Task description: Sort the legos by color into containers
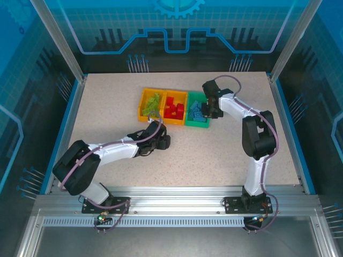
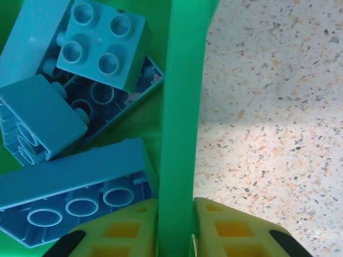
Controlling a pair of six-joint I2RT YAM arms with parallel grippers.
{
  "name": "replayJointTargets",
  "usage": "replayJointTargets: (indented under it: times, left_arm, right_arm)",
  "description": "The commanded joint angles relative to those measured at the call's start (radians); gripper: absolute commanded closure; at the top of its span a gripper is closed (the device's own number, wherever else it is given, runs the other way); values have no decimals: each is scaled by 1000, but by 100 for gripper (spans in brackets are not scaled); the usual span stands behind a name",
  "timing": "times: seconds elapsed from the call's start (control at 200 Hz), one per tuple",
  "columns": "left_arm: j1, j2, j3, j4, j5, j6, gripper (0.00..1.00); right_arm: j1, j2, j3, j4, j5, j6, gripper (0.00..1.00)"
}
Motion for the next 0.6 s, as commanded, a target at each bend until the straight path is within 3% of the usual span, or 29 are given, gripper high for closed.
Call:
replayJointTargets:
  times: [0.0,0.445,0.595]
  left_arm:
    - [-6,-46,36,-31,-2,-18,37]
    - [-5,18,266,-52,6,68,36]
    - [-3,115,374,-55,-1,112,35]
  right_arm:
    - [41,-14,-39,2,-24,-2,79]
    - [163,-30,-77,28,-35,34,80]
    - [179,-34,-81,28,-42,83,69]
